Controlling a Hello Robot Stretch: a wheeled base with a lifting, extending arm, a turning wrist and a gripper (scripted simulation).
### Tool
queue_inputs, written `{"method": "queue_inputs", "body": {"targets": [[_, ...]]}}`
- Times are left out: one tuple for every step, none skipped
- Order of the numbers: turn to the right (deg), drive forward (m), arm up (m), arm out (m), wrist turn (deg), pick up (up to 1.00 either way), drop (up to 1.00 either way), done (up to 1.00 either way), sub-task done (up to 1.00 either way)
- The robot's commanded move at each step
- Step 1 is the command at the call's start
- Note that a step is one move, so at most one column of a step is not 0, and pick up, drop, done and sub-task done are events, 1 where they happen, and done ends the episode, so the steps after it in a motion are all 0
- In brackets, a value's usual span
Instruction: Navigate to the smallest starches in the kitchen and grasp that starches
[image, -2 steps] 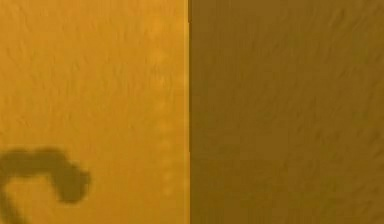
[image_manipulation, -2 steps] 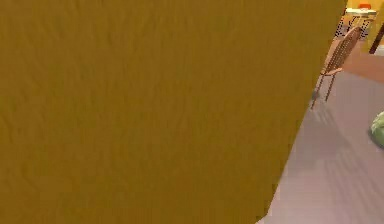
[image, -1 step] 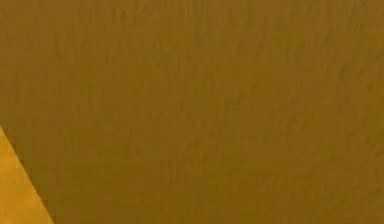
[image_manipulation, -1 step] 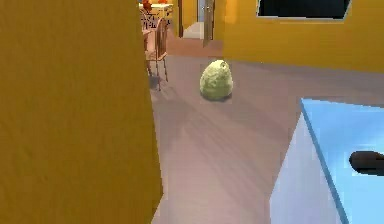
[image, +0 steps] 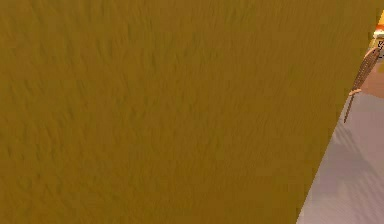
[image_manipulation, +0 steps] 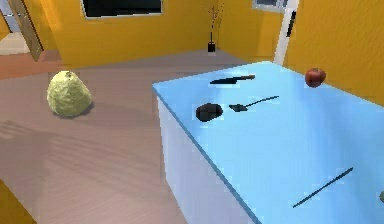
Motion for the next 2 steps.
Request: {"method": "queue_inputs", "body": {"targets": [[0.0,0.00,0.50,0.00,0.0,0.00,0.00,0.00,0.00],[0.0,0.00,0.38,0.00,0.0,0.00,0.00,0.00,0.00]]}}
